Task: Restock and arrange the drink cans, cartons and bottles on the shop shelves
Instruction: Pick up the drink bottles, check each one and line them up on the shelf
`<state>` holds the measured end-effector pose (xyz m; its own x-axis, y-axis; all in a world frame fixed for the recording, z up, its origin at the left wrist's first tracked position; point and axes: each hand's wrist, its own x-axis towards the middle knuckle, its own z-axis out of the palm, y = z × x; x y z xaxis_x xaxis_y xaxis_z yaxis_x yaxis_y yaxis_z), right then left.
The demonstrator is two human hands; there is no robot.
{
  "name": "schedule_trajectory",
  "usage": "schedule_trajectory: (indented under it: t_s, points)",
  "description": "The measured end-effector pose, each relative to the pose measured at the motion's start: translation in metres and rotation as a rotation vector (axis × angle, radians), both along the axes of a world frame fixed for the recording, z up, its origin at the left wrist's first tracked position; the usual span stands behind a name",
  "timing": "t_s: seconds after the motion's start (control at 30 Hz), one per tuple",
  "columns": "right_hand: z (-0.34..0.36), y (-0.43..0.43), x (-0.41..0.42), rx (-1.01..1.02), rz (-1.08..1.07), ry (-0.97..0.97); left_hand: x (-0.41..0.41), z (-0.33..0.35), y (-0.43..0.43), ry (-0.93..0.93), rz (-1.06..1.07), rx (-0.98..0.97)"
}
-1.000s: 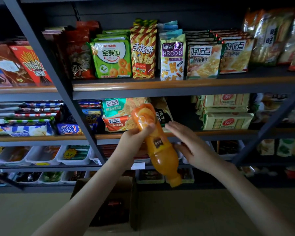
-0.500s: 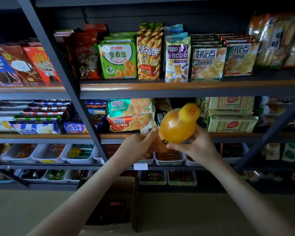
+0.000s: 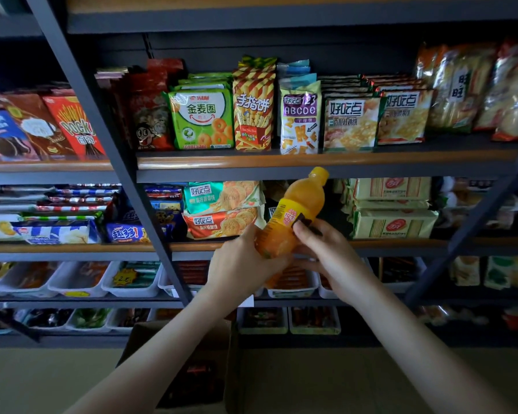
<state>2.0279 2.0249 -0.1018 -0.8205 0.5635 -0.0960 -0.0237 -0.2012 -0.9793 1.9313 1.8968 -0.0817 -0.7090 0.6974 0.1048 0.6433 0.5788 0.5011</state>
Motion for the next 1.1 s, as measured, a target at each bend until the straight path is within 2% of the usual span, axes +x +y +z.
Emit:
schedule_trajectory:
  t_s: [0.07, 0.2, 0.3, 0.4, 0.6, 0.73, 1.0, 1.1]
  points:
    - [-0.001, -0.008, -0.004, -0.071, -0.001, 0.009, 0.002, -0.004, 0.002, 0.167, 0.027, 0.003]
    - [0.004, -0.012, -0.009, -0.309, -0.029, 0.1, -0.001, -0.019, 0.006, 0.468, -0.026, 0.132]
    - [0.008, -0.01, -0.009, -0.393, -0.026, 0.179, -0.004, -0.013, 0.006, 0.53, -0.061, 0.207]
    - [0.015, -0.008, -0.009, -0.357, -0.05, 0.222, -0.01, -0.005, 0.003, 0.506, -0.155, 0.212]
    - [0.045, 0.004, -0.013, -0.122, -0.128, 0.232, -0.028, 0.025, -0.002, 0.37, -0.35, 0.264]
    - [0.088, 0.023, -0.009, 0.071, -0.242, 0.274, -0.047, 0.066, 0.007, 0.321, -0.44, 0.382]
    - [0.208, 0.109, 0.023, 0.722, -0.568, 0.476, -0.081, 0.153, 0.074, 0.543, -0.387, 0.516]
    - [0.243, 0.145, 0.026, 0.883, -0.642, 0.527, -0.084, 0.179, 0.111, 0.636, -0.372, 0.56]
